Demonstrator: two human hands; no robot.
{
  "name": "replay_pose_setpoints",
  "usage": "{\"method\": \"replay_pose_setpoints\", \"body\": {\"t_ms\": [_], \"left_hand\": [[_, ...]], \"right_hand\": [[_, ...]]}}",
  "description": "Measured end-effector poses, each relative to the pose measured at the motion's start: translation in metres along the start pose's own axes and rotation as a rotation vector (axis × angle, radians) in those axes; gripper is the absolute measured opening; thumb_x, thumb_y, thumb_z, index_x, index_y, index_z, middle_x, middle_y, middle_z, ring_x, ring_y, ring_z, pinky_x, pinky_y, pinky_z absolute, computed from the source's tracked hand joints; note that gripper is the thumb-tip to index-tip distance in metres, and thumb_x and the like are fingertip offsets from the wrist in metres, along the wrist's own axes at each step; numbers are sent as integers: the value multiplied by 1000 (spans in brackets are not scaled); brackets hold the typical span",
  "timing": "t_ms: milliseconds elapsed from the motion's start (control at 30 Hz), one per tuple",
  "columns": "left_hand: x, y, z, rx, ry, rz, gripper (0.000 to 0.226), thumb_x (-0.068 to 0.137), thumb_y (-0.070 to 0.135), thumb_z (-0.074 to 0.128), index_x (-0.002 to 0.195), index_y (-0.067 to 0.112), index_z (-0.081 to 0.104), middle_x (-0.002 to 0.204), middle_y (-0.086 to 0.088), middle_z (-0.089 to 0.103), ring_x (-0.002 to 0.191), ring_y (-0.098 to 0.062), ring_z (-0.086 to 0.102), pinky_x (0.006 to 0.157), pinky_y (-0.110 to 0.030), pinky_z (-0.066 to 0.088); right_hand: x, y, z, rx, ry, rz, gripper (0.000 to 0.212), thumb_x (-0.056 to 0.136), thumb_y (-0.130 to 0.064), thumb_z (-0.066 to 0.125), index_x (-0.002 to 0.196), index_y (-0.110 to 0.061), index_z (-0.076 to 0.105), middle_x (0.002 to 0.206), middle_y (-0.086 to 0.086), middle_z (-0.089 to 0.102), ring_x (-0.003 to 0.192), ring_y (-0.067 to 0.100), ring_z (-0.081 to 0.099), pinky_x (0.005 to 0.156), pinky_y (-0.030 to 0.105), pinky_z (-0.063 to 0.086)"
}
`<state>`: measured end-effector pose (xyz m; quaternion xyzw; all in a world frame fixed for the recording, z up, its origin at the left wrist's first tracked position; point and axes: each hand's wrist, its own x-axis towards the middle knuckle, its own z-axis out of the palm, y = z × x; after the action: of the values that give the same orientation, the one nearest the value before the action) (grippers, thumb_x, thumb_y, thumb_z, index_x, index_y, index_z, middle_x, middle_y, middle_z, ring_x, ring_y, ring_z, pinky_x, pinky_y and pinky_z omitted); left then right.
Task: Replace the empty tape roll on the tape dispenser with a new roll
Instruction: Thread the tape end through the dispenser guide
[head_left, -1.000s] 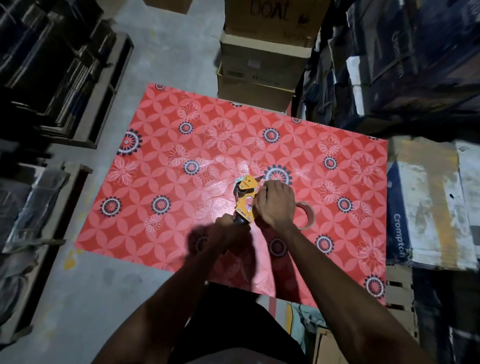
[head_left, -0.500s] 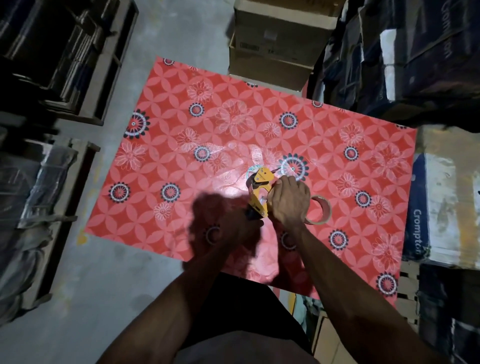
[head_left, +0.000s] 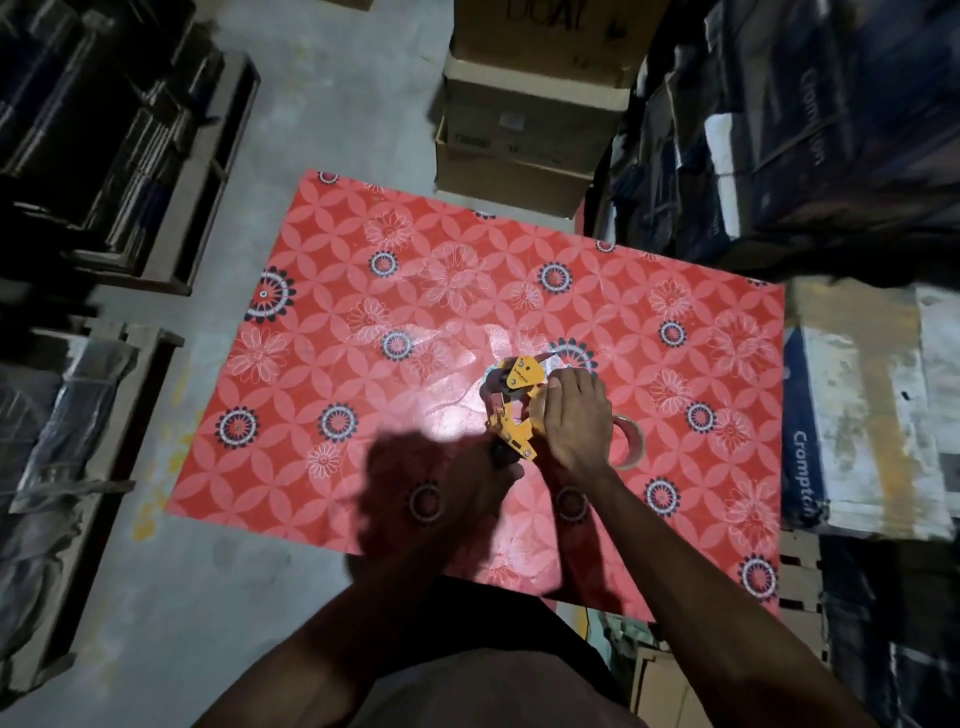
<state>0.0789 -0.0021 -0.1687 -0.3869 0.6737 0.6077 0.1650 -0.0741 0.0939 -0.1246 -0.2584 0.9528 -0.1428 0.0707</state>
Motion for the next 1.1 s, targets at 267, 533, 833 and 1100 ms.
{"method": "replay_pose_setpoints", "body": {"t_ms": [267,533,833,1100], "left_hand": [[-74,118,-43,-233,-192,242,20,95,13,81,107,1,72,88,-13,74,73,-24,75,58,-25,61],[-118,166,-32,-287,-148,302,21,104,2,62,92,15,50,56,3,53,43,-16,47,41,-26,41],[-138,179,-20,-224,114,406,14,102,8,61,98,18,70,70,7,69,55,0,61,50,-20,49],[-148,179,-21,-127,16,295,12,82,2,49,87,9,58,61,-13,58,42,-16,55,51,-30,46]], "right_hand": [[19,-31,-122,123,329,-155,27,100,-32,41,99,-15,62,102,0,62,90,20,48,76,40,38],[32,-41,-181,333,396,-269,22,105,-26,45,106,-18,66,106,-4,67,100,20,58,86,44,46],[-50,-96,-195,201,305,-202,44,86,-47,71,121,-21,71,119,-2,69,103,23,62,86,38,50],[-40,-82,-196,123,236,-440,27,86,-34,78,108,-21,72,104,-3,70,94,23,59,74,39,54]]}}
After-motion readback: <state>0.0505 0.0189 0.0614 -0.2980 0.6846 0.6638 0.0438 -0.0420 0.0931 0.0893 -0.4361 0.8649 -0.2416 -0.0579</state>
